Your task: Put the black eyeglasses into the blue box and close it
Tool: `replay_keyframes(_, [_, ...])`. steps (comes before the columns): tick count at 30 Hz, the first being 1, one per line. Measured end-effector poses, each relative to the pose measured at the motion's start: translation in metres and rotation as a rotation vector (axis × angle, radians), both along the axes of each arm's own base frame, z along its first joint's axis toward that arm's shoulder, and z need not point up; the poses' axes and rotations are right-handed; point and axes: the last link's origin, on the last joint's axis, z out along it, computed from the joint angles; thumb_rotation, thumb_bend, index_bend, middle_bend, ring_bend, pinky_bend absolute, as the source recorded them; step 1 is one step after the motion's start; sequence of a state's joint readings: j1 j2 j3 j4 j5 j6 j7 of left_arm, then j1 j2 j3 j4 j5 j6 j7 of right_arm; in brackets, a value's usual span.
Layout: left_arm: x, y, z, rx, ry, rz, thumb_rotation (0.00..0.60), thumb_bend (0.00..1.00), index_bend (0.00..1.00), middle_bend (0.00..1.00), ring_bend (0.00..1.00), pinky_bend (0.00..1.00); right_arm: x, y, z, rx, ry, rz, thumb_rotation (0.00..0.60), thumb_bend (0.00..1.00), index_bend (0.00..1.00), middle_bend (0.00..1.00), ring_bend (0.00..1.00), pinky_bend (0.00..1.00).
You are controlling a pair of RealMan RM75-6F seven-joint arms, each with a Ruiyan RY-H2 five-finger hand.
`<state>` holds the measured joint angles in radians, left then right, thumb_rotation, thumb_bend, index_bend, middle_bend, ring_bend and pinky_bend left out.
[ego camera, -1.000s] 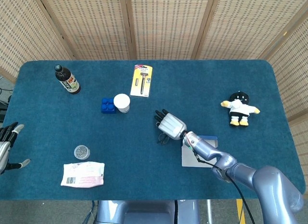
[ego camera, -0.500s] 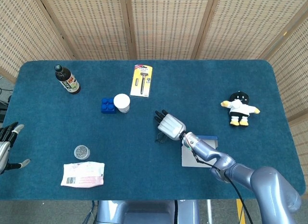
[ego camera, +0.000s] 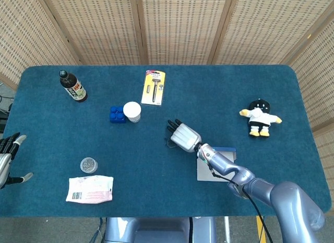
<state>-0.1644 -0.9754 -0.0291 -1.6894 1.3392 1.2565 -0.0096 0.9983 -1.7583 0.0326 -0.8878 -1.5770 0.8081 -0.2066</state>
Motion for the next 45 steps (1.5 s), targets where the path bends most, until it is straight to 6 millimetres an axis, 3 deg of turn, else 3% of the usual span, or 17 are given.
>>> replay_keyframes(9, [0.001, -0.001, -0.001, -0.007, -0.001, -0.005, 0.600, 0.00, 0.00, 0.00, 0.00, 0.00, 0.003, -0.001, 0.010, -0.014, -0.059, -0.001, 0.600, 0.47, 0.61, 0.23, 0.08, 0.18])
replay_keyframes(14, [0.003, -0.002, -0.002, -0.011, -0.004, -0.014, 0.600, 0.00, 0.00, 0.00, 0.00, 0.00, 0.009, 0.002, 0.027, -0.025, -0.114, 0.005, 0.600, 0.47, 0.61, 0.23, 0.08, 0.18])
replay_keyframes(22, [0.005, -0.007, -0.001, -0.017, -0.011, -0.036, 0.600, 0.00, 0.00, 0.00, 0.00, 0.00, 0.011, 0.015, 0.083, -0.115, -0.209, 0.013, 0.600, 0.49, 0.62, 0.23, 0.08, 0.18])
replay_keyframes(30, [0.009, -0.013, -0.002, -0.030, -0.015, -0.065, 0.600, 0.00, 0.00, 0.00, 0.00, 0.00, -0.029, 0.046, 0.128, -0.211, -0.212, -0.092, 0.600, 0.51, 0.63, 0.23, 0.08, 0.18])
replay_keyframes(36, [0.012, -0.017, -0.001, -0.030, -0.026, -0.083, 0.600, 0.00, 0.00, 0.00, 0.00, 0.00, -0.052, 0.080, 0.123, -0.219, -0.177, -0.155, 0.600, 0.52, 0.64, 0.23, 0.08, 0.18])
replay_keyframes(45, [0.011, -0.018, 0.001, -0.025, -0.030, -0.079, 0.600, 0.00, 0.00, 0.00, 0.00, 0.00, -0.051, 0.114, 0.086, -0.206, -0.106, -0.209, 0.600, 0.54, 0.65, 0.23, 0.07, 0.18])
